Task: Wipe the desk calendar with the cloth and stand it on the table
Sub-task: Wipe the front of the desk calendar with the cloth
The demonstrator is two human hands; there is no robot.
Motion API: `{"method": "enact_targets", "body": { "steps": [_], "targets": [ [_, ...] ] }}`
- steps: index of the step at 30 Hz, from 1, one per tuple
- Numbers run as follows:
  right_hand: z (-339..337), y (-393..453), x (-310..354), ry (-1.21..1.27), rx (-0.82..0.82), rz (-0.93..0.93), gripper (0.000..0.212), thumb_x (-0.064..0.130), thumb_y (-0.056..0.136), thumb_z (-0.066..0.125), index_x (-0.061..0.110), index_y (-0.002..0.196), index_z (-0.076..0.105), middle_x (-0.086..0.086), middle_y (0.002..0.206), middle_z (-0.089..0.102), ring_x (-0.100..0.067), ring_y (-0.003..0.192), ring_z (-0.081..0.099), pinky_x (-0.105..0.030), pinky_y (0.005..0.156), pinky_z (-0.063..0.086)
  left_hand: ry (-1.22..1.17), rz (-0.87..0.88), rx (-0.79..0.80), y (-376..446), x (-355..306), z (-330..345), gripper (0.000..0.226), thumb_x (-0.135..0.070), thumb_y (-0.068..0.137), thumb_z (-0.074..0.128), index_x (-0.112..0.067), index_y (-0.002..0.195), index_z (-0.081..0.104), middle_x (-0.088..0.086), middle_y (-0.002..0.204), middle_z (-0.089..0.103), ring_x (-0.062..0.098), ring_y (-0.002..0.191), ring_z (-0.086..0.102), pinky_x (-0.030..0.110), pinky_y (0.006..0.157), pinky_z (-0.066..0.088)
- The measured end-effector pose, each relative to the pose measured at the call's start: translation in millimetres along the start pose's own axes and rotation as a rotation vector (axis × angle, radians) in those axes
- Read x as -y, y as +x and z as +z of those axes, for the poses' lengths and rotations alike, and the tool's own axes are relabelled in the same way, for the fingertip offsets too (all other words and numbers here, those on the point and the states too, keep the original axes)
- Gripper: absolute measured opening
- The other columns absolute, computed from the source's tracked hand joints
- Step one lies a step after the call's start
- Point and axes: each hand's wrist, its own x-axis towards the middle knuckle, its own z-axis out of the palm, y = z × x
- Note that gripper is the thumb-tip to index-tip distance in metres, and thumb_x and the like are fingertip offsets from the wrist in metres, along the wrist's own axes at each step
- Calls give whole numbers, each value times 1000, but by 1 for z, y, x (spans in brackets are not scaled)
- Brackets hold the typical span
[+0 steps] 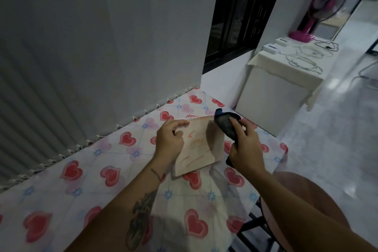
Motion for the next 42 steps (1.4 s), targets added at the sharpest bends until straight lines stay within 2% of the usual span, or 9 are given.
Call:
{"method": "enact_targets", "body": {
  "steps": [5,9,14,17,23,27,32,38,42],
  "targets": [
    [-10,-7,-3,-91,95,-83,78,21,77,76,27,145,37,-6,150,35,-30,125,41,-46,101,45,-166,-56,-123,-20,-20,0,34,-4,100,51,-28,109,74,-12,118,61,-12,85,58,-5,62,41],
    [-20,-6,-3,-102,121,-94,81,24,75,76,30,145,36,-3,153,32,-30,129,37,-47,104,40,-333,-141,-125,-38,-42,-3,29,-20,104,49,-41,108,70,-8,113,71,-3,46,57,11,41,41],
    [-39,0,-5,-38,118,-168,70,23,78,71,30,141,40,-1,152,35,-28,132,36,-48,107,38,-467,-174,-71,-64,-64,2,46,-5,93,65,-43,118,65,2,137,61,22,77,71,33,62,57],
    [-54,1,-12,-9,154,-194,69,24,77,67,32,139,39,1,153,30,-27,132,34,-46,106,37,-446,-140,-103,-78,-77,12,51,-2,96,60,-40,129,61,2,142,57,16,69,71,24,50,55],
    [-86,-8,-32,-97,274,-328,89,41,75,54,53,145,0,1,161,5,-32,132,23,-47,105,36,-487,-167,-134,-103,-93,31,36,-8,101,52,-35,107,76,3,132,66,28,69,62,25,48,47],
    [-100,-19,-49,-149,301,-470,79,28,78,62,47,144,22,1,155,22,-31,121,36,-42,94,48,-540,-186,-286,-115,-96,35,41,-12,101,53,-40,88,80,-2,104,76,27,71,67,32,56,55],
    [-108,-44,-67,-78,302,-522,66,29,78,58,44,139,37,5,146,33,-22,111,41,-32,83,47,-588,-225,-327,-128,-90,27,32,-20,102,54,-42,112,75,-9,108,76,33,93,74,54,80,62],
    [-126,-26,-18,52,174,-321,63,30,79,55,35,139,38,-1,138,34,-24,115,42,-40,91,49,-616,-175,-219,-136,-108,40,36,-18,102,53,-46,106,76,-3,110,76,33,88,74,43,70,63],
    [-126,-36,-9,39,170,-425,61,30,79,57,37,137,41,5,135,35,-19,110,42,-36,83,51,-622,-129,-303,-135,-113,23,36,-21,102,53,-50,103,76,-4,97,78,24,72,73,34,57,60]
  ]
}}
